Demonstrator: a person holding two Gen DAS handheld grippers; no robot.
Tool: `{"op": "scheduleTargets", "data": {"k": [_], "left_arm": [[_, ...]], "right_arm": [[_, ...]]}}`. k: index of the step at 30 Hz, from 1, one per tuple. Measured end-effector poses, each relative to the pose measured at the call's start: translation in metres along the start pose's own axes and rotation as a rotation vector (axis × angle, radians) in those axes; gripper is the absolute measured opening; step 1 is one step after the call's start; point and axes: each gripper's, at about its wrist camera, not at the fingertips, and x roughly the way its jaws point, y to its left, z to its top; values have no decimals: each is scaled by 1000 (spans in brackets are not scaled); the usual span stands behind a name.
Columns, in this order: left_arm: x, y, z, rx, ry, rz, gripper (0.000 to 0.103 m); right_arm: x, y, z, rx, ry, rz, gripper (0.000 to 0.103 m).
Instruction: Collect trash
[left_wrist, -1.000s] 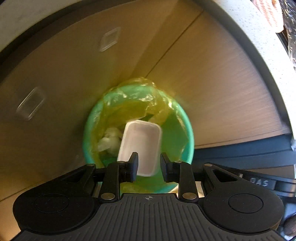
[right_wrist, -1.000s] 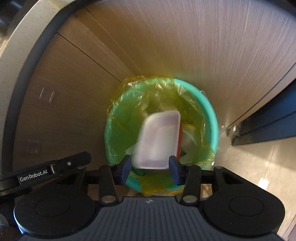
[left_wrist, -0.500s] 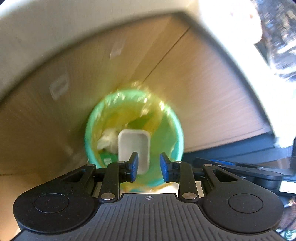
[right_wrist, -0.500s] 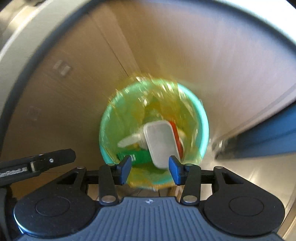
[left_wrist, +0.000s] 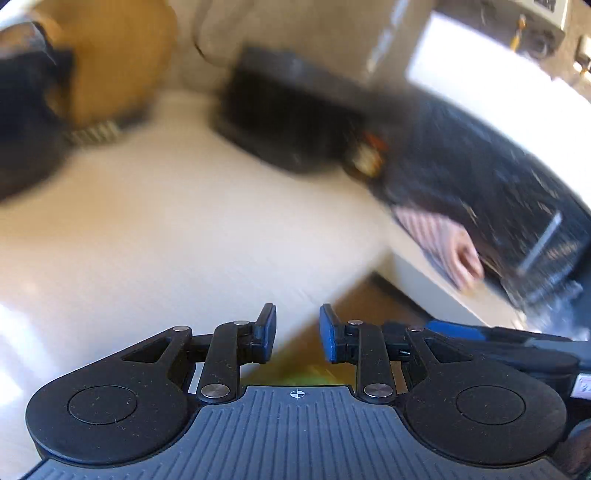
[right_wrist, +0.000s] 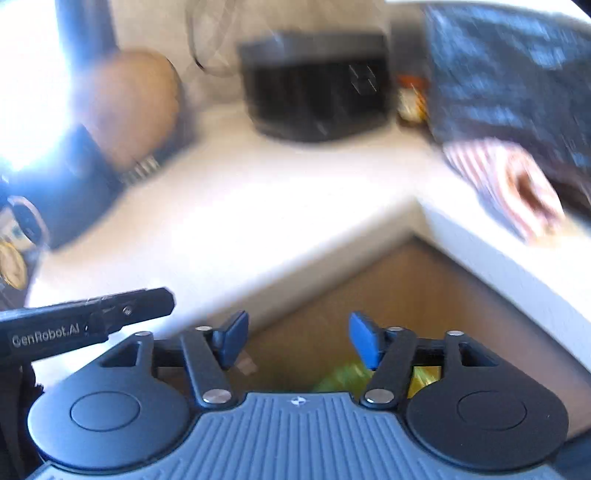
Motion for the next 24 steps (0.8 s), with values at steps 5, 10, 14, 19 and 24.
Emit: {"op": "scheduleTargets", "data": {"k": [5,10,14,19,24], "left_arm": [[-34,21,10,34,-47,111,24],[-56,30,11,74,-104,214,15],[-63,47,15,-5,-80,250,15],[-66,49,9,15,-73,324,15],[-67,47,9,40,-73,318,15]], "right_arm": [[5,39,12,-23,-41,88,73],[15,71,12,-66,-27,146,74],[13,94,6,-115,-38,165,75],[15,108,5,-151,-50,171,75],[18,108,4,-148,-50,160,75]]}}
